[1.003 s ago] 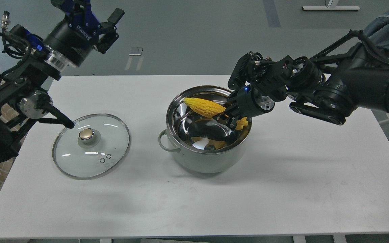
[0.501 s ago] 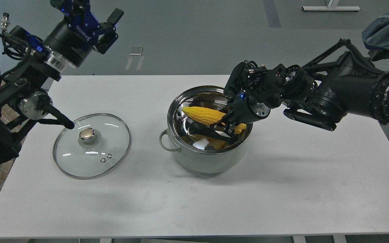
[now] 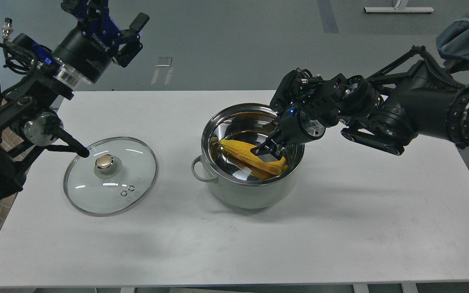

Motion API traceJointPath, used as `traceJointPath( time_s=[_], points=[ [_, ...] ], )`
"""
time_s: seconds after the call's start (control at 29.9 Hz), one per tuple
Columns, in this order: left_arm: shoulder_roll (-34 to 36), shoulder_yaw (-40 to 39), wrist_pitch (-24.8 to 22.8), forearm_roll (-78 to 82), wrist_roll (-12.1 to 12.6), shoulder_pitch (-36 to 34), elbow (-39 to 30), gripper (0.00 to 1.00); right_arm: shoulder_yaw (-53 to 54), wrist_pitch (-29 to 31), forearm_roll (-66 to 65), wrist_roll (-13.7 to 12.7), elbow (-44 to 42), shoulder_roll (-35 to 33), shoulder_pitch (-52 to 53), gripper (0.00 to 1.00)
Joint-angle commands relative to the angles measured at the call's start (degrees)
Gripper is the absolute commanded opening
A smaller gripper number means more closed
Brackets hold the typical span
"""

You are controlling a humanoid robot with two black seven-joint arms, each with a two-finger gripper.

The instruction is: Open pot and put corn in

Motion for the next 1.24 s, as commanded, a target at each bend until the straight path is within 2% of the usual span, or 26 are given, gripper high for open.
traceJointPath(
  time_s=[0.0,0.03,0.17,0.3,0.47,0.6,0.64,0.74,0.8,0.87,0.9,1.0,1.2],
  points=[
    [0.08,-0.07,0.0,0.0,0.1,-0.02,0.0,0.97,0.98,-0.03,4.27,-0.01,0.08,-2.1,3.94,0.86],
    [0.08,-0.07,0.0,0.0,0.1,-0.02,0.0,0.98,2.29,0.05,6.98,-0.01,0.17,-3.59,5.95,0.91],
    [-0.18,0.02,0.44,0.08,0.1,-0.02,0.0,0.98,7.56,0.67,15.35,-0.01,-0.71,-9.13,10.19,1.0],
    [-0.88,0.02,0.44,0.0,0.1,-0.02,0.43,0.98,12.91,0.67,23.77,-0.01,-2.99,-15.01,9.67,1.0],
    [-2.11,-0.07,0.53,0.0,0.1,-0.02,1.14,0.98,20.13,0.58,37.48,-0.01,-3.08,-22.4,3.0,1.0],
    [-5.44,-0.15,-0.17,-0.62,1.06,-0.11,4.2,0.98,32.84,0.32,50.66,-0.01,-3.08,-25.3,-8.67,1.0],
    [-5.45,-0.15,-0.17,-0.62,1.07,-0.11,4.21,0.98,32.88,0.32,50.69,-0.01,-3.08,-25.31,-8.71,1.0],
    [-7.73,-1.55,-2.63,-0.8,2.73,0.07,7.37,0.98,43.59,0.85,53.06,-0.01,-3.08,-25.93,-17.91,1.0],
    [-11.24,-4.27,-7.96,-0.8,4.93,0.15,13.58,0.98,53.31,0.76,53.15,-0.01,-3.95,-25.14,-25.19,1.0],
    [-13.18,-5.51,-11.06,-0.88,5.37,0.15,17.29,0.98,57.39,0.85,53.24,-0.01,-5.36,-24.0,-28.38,1.0],
    [-14.93,-6.73,-13.58,-0.88,5.38,0.15,21.23,0.98,60.71,0.93,53.24,-0.01,-6.85,-21.99,-31.26,1.0],
    [-17.57,-7.27,-13.58,-0.8,5.46,0.15,27.75,0.98,64.95,1.2,53.24,-0.01,-8.44,-18.38,-35.94,1.0],
    [-19.42,-7.27,-13.58,-0.88,5.38,1.65,28.65,0.98,69.17,1.2,53.24,-0.01,-9.23,-16.79,-39.55,1.0]
  ],
)
